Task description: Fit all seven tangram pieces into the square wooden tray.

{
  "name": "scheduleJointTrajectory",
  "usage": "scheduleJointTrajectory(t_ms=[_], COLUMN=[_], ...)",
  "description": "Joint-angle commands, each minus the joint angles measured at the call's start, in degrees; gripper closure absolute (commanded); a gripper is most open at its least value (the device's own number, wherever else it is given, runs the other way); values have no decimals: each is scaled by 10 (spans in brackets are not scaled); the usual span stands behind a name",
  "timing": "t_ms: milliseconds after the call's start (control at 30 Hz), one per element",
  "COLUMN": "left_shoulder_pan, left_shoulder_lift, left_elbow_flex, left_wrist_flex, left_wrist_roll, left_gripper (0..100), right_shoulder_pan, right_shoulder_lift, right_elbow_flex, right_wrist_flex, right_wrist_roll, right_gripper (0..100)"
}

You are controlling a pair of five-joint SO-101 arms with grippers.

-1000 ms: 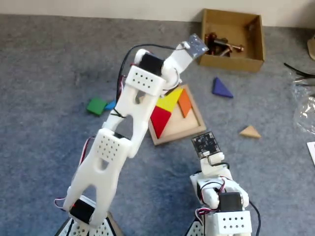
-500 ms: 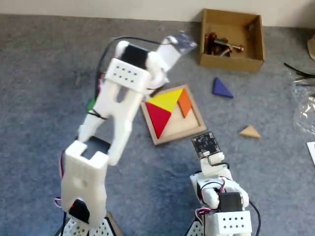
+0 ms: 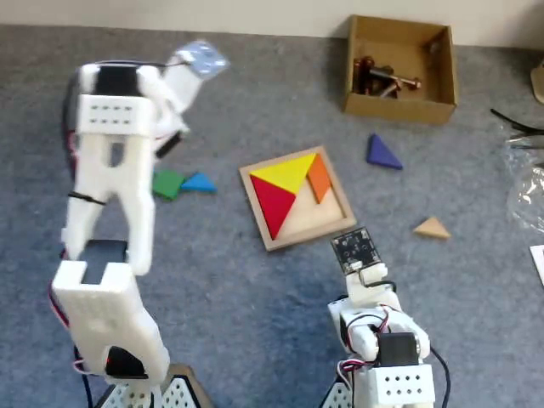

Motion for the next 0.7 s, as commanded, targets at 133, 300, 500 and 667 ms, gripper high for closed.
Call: scheduleJointTrajectory(t_ms=[133,300,500,667], left_shoulder_pan=[-88,-84,-59,-34], left_shoulder_lift=[50,87,111,128], left_elbow_flex=[-4,-5,-5,-5], left_wrist_flex=[-89,-124,-135,-173], left_wrist_roll=[-28,-28,-29,-76], left_gripper=[852,832,731,717], right_shoulder_pan=[-4,-4,-4,-4], right_shoulder_lift=[-7,-7,-7,-7], right_elbow_flex=[68,68,68,68], right_wrist_flex=[-17,-17,-17,-17], right_wrist_roll=[-1,-1,-1,-1], right_gripper=[993,993,993,993])
